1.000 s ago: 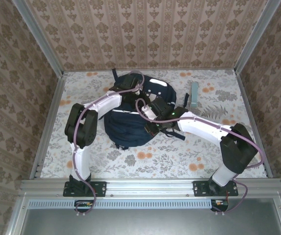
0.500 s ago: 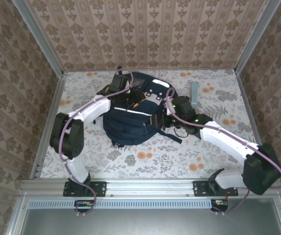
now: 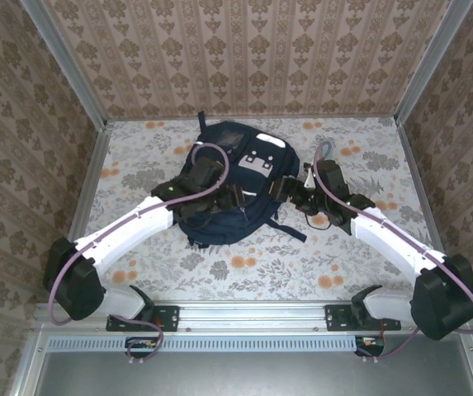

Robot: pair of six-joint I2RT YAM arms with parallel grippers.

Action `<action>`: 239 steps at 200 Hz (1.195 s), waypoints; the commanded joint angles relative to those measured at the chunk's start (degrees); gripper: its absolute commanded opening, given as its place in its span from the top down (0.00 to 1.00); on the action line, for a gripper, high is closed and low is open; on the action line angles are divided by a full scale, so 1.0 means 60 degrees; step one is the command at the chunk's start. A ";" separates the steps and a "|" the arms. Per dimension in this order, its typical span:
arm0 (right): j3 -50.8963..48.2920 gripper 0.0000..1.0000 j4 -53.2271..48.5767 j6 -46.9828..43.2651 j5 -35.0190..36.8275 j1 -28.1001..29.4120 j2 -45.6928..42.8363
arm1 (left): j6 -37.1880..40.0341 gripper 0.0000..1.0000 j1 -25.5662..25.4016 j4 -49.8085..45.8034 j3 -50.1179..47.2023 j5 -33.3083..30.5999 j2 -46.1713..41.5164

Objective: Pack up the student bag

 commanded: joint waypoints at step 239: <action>0.1036 0.35 0.1048 0.2230 -0.1468 0.0293 0.2681 | -0.1225 0.54 -0.2227 -0.1169 0.1383 -0.3168 0.1971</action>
